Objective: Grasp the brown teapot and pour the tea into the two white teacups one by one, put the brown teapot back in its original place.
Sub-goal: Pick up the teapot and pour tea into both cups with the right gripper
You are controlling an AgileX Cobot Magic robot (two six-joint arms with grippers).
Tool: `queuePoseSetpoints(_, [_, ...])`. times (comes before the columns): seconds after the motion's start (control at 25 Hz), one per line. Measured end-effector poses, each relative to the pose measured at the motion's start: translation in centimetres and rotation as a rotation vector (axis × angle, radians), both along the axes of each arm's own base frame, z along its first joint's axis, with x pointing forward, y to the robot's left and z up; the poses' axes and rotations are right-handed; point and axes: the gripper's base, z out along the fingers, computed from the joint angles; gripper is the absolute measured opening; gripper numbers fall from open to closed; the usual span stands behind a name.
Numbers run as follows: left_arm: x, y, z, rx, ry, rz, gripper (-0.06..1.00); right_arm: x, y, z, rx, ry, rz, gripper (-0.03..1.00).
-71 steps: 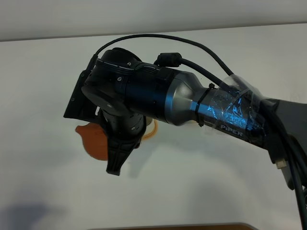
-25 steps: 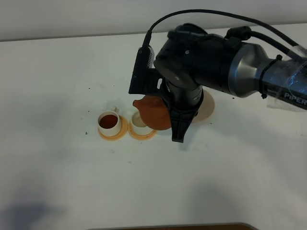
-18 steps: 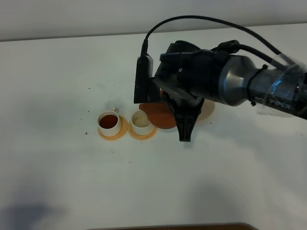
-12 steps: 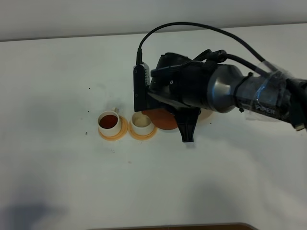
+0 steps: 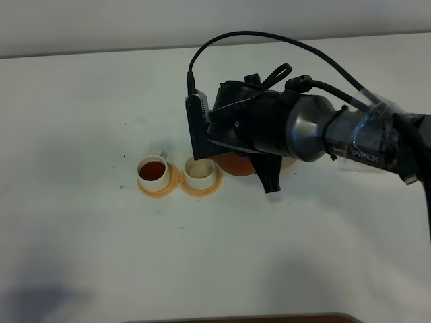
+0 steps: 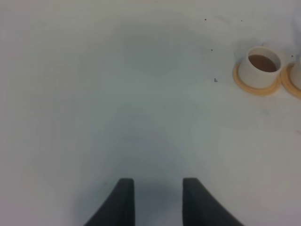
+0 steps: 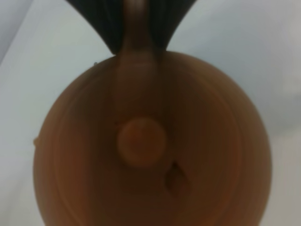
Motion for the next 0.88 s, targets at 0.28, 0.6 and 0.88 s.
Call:
queuePoseSetpoints(0.28, [0.0,0.0,0.0,0.0,0.0,0.0,0.29,-0.7,0.6,-0.3,-0.071,-0.06,0.057,0.13])
queuePoseSetpoints(0.6, [0.0,0.0,0.0,0.0,0.0,0.0,0.29,-1.1,1.1,-0.1,-0.099,-0.112,0.105,0.13])
queuePoseSetpoints(0.88, [0.0,0.0,0.0,0.0,0.0,0.0,0.29,-1.2,1.5,-0.9,-0.159,-0.156,0.144,0.13])
